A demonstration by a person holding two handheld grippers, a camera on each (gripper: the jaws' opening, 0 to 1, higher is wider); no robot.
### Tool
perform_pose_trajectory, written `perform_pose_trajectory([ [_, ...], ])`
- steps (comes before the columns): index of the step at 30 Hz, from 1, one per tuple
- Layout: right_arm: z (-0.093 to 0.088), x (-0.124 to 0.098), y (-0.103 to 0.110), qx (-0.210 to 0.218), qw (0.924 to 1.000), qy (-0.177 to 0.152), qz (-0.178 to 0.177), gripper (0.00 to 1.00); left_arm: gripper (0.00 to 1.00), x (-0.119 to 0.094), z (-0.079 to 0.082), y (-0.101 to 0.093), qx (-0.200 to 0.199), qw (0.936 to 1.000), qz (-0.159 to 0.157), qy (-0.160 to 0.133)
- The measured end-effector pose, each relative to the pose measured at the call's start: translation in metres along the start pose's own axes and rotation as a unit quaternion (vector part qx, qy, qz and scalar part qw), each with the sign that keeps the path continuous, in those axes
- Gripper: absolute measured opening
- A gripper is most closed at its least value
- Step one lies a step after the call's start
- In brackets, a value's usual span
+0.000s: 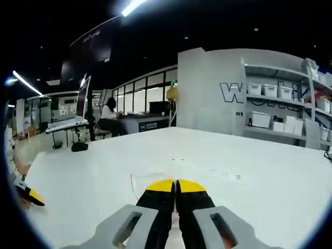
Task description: Open the resealable bag by pulling the two sides of the seal apart until the entire bag opening is separated and visibly accessible.
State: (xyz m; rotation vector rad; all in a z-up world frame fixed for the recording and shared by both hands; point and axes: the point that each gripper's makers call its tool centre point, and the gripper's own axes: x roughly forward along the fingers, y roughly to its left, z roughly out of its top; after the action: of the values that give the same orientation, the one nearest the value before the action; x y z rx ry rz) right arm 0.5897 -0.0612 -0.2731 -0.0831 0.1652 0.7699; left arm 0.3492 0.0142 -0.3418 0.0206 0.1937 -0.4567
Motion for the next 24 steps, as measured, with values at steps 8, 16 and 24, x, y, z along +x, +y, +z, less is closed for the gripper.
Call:
perform_pose_trajectory([
  [8,0.0,0.013,-0.008,0.011,0.9999,0.001,-0.011,0.0,0.63,0.0,-0.001,-0.001,-0.001,1.0,0.0,0.001],
  [16,0.002,0.038,-0.02,0.018,0.9998,0.001,-0.012,0.0,0.63,0.0,-0.002,-0.001,0.0,1.0,0.0,0.003],
  [24,-0.004,0.04,-0.014,0.031,0.9995,0.007,-0.002,0.0,0.63,0.0,-0.002,-0.002,0.0,1.0,0.0,0.003],
])
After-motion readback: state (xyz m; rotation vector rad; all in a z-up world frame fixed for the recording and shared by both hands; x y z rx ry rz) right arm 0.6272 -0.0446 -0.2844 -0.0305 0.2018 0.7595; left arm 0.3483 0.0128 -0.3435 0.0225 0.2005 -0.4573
